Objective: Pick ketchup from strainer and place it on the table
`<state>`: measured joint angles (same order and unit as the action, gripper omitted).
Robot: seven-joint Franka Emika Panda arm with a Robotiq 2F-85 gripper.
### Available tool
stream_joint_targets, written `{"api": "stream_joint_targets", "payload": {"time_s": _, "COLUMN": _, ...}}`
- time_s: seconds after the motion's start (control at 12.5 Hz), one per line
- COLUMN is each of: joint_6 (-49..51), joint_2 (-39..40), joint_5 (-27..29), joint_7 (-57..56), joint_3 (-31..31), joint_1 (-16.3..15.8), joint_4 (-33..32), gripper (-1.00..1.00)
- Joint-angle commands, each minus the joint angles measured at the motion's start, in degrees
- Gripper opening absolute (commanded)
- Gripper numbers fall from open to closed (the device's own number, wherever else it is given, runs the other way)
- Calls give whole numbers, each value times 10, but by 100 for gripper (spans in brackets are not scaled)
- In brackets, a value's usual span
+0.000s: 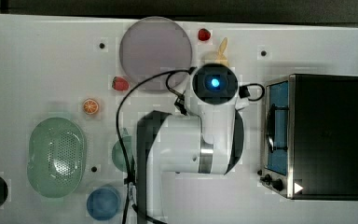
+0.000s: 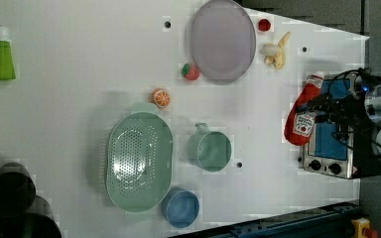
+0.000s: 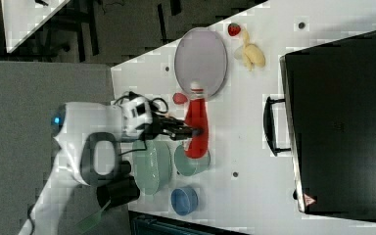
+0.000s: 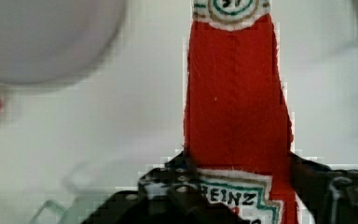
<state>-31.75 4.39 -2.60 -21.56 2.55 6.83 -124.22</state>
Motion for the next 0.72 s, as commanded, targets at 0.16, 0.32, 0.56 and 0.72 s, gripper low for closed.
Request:
{"api": "stream_joint_targets", "payload": {"time_s": 0.16, "joint_6": -106, "joint_2": -1, "joint_5": 6, "joint_7": -30, "joint_3": 9, "joint_1": -23, "joint_4": -80, "gripper": 18}}
{"api": "stream_joint_targets", "payload": {"time_s": 0.32, "joint_6": -166, "joint_2": 17, "joint_5": 6, "joint_7": -31, "joint_3": 2, "joint_1": -23, "joint_4": -112, "gripper": 18}}
{"api": "stream_joint_targets", "payload": {"time_s": 0.56, "joint_6": -217, "joint_2": 68, "joint_5": 6, "joint_7": -31, "joint_3": 0, "joint_1": -23, "joint_4": -126, "gripper": 24}}
{"api": "stream_joint_targets", "payload": {"time_s": 0.72, "joint_6": -249, "joint_2": 95, "joint_5": 6, "joint_7": -31, "joint_3": 0, "joint_1": -23, "joint_4": -127, "gripper": 65}}
